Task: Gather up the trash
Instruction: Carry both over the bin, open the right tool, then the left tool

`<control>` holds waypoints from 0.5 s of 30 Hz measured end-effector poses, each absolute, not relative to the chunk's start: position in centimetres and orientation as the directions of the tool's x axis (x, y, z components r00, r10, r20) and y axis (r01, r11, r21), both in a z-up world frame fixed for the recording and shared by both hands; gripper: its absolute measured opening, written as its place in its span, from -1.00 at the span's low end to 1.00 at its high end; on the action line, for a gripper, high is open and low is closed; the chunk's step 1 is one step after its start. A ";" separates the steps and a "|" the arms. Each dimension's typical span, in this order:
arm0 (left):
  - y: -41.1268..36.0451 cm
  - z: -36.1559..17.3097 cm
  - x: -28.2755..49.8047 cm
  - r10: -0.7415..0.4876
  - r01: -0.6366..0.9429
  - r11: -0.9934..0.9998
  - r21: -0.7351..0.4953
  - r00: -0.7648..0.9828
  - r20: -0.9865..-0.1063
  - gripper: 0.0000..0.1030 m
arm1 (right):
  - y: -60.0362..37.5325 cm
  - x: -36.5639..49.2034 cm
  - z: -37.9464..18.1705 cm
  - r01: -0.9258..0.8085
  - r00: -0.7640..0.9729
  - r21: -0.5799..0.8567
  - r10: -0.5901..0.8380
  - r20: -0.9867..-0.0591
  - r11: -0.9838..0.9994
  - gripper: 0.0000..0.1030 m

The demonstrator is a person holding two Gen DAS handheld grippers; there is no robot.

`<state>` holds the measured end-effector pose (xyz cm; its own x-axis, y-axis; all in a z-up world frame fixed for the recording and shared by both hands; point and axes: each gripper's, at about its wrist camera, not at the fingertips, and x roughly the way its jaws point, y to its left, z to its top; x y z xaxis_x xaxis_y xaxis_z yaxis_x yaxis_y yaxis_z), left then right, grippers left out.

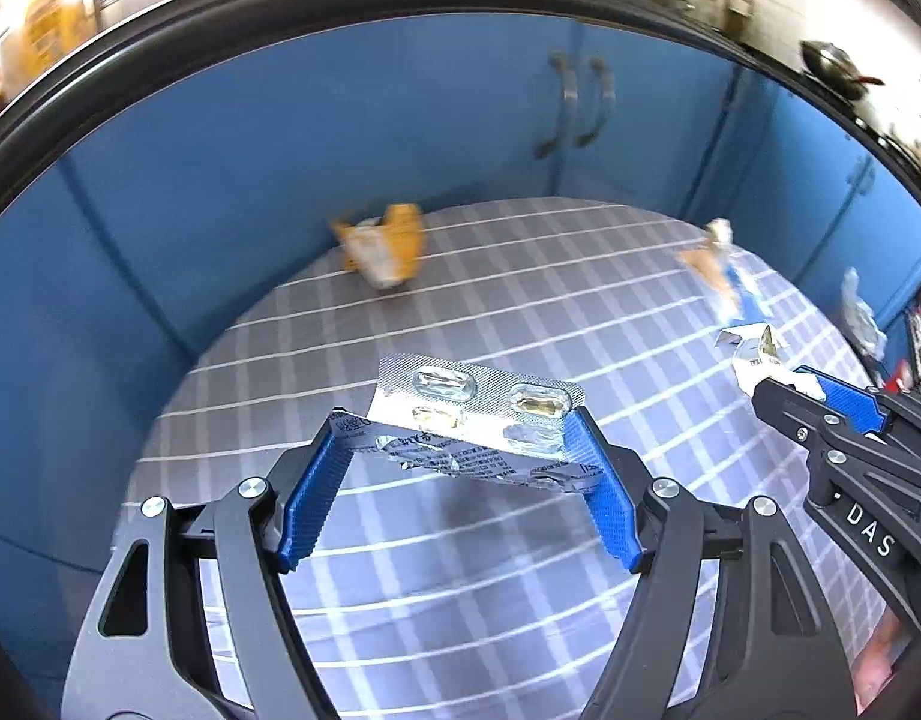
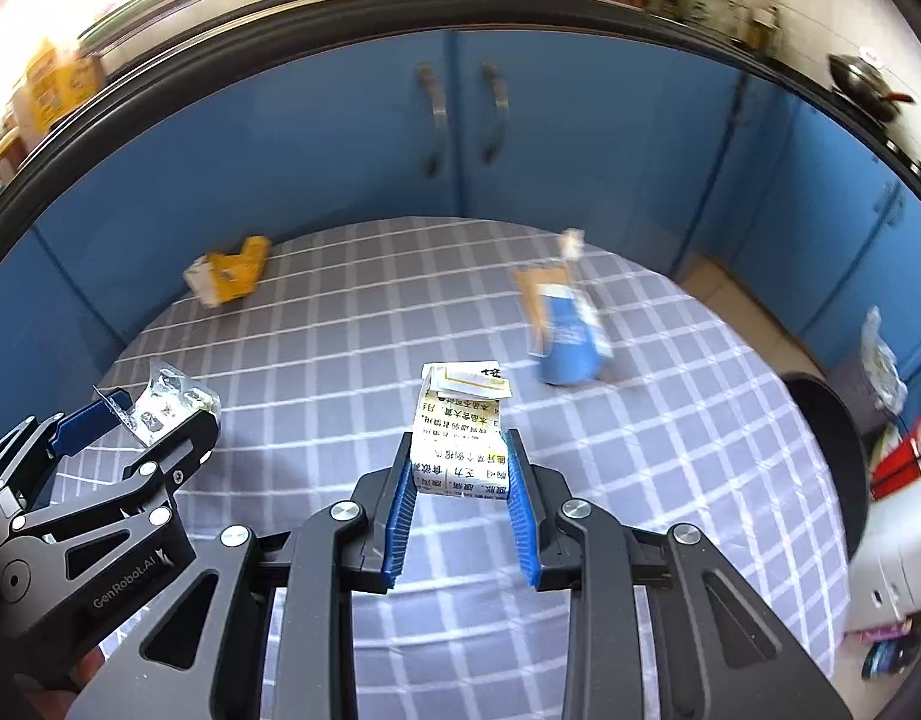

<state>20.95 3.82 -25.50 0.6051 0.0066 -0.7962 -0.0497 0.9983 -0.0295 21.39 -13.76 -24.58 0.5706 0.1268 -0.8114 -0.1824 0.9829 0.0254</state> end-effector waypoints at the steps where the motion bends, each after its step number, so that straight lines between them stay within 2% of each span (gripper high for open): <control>1: 3.0 -25.4 21.1 -0.003 -0.034 0.999 -0.029 0.607 -0.795 0.40 | -14.6 21.2 -24.4 -0.167 0.574 0.023 0.116 -0.811 0.986 -0.47; 15: -8.4 -23.3 22.8 -0.162 0.195 0.979 -0.051 0.606 -0.779 0.40 | -25.1 19.9 -21.6 0.039 0.605 -0.004 -0.027 -0.796 0.999 -0.47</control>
